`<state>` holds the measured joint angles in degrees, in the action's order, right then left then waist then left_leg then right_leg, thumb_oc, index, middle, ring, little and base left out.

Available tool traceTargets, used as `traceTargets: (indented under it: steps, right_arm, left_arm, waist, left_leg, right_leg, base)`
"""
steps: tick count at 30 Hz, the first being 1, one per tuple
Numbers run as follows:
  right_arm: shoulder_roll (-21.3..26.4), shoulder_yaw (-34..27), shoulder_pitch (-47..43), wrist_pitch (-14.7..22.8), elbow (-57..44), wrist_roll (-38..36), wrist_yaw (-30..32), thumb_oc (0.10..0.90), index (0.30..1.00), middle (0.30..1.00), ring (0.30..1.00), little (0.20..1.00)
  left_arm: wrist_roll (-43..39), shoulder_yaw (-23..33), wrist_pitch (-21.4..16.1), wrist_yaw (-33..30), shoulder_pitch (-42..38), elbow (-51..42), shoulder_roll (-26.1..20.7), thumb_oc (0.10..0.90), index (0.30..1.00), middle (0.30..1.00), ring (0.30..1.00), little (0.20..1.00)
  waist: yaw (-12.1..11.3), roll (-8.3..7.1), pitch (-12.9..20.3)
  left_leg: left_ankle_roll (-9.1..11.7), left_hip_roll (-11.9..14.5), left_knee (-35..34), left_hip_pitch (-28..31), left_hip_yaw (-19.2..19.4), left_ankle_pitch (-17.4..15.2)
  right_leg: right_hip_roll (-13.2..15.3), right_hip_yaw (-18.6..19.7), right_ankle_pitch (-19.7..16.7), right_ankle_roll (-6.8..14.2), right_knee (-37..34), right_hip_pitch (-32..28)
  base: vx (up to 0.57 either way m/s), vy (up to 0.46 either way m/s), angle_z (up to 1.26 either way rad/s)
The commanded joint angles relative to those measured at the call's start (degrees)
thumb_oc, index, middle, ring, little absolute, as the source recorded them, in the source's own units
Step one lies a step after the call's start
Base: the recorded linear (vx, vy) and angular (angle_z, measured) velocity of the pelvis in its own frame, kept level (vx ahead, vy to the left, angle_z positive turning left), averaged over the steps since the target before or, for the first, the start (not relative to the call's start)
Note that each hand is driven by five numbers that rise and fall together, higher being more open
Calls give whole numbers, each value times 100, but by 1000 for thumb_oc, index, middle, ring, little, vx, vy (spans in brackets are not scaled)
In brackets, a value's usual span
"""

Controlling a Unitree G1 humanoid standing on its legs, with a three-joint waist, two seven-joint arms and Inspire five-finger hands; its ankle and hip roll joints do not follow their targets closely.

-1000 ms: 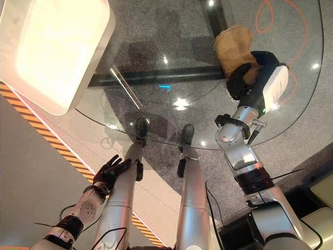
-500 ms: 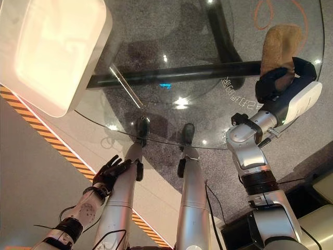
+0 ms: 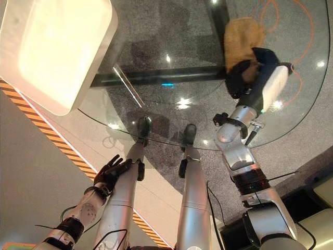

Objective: Wipe the table with a cloth and put it in the basket.

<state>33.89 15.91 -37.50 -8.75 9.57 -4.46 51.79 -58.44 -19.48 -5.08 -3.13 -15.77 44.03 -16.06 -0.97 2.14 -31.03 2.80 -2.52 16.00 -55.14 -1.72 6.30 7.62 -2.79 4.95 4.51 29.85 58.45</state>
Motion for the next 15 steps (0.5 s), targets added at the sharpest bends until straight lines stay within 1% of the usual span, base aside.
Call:
traceTargets:
  steps: [1,3,4,5,6,7,10,11,12,15]
  right_arm:
    - [367,24,13,197,-1064,654,-517,100,300,300,300,200]
    - [351,114,4,145,-1094,703,-662,100,300,300,300,200]
    - [321,249,-11,103,-1116,741,-836,100,300,300,300,200]
    - [320,250,-12,103,-1116,741,-836,100,300,300,300,200]
    - [297,397,-61,85,-1134,786,-1079,100,300,300,300,200]
    - [298,404,-66,88,-1134,787,-1097,100,300,300,300,200]
    - [303,628,-158,192,-1260,847,-1652,100,300,300,300,200]
    - [307,680,-185,212,-1291,852,-1754,100,300,300,300,200]
    - [325,828,-266,265,-1400,825,-2052,100,300,300,300,200]
    - [324,1007,-366,309,-1512,744,-2317,100,300,300,300,200]
  left_arm:
    - [71,-55,136,94,795,-29,265,800,900,900,900,900]
    - [79,-51,131,119,801,-14,265,800,900,900,900,900]
    - [97,-53,124,134,797,7,271,800,900,900,900,900]
    - [97,-52,124,134,797,7,271,800,900,900,900,900]
    - [103,-69,104,144,775,39,285,800,900,900,900,900]
    - [103,-69,103,145,774,40,285,800,900,900,900,900]
    - [123,-78,92,175,762,68,280,800,900,900,900,900]
    - [139,-72,97,184,763,71,277,800,900,900,900,900]
    - [156,-60,104,209,765,82,267,800,900,900,900,900]
    - [161,-50,116,235,746,98,258,800,900,900,900,900]
  waist:
    - [68,244,124]
    - [60,247,124]
    - [48,247,124]
    - [49,246,124]
    - [38,242,124]
    - [39,242,124]
    - [17,238,124]
    - [9,238,124]
    - [-8,235,124]
    - [-28,235,124]
  left_leg:
    - [-196,-240,663,-97,439,-727]
    - [-198,-241,670,-107,443,-728]
    - [-199,-242,675,-117,448,-730]
    - [-199,-243,675,-118,448,-729]
    - [-202,-242,669,-124,450,-725]
    - [-202,-243,667,-124,450,-724]
    - [-200,-256,647,-112,444,-715]
    - [-198,-256,651,-117,444,-714]
    - [-197,-257,649,-111,445,-714]
    - [-194,-259,667,-129,449,-713]
  right_leg:
    - [-328,-169,-780,131,-933,-82]
    - [-326,-176,-779,130,-918,-65]
    - [-321,-186,-772,126,-908,-54]
    - [-321,-186,-772,126,-907,-53]
    - [-318,-198,-772,121,-907,-45]
    - [-318,-199,-772,121,-908,-45]
    - [-314,-219,-771,123,-922,-58]
    - [-312,-224,-770,123,-917,-53]
    - [-308,-239,-765,121,-915,-57]
    - [-302,-259,-755,118,-898,-44]
  base:
    - [0,0,0]
    - [0,0,0]
    - [0,0,0]
    - [0,0,0]
    - [0,0,0]
    - [0,0,0]
    - [0,0,0]
    - [0,0,0]
    - [0,0,0]
    - [0,0,0]
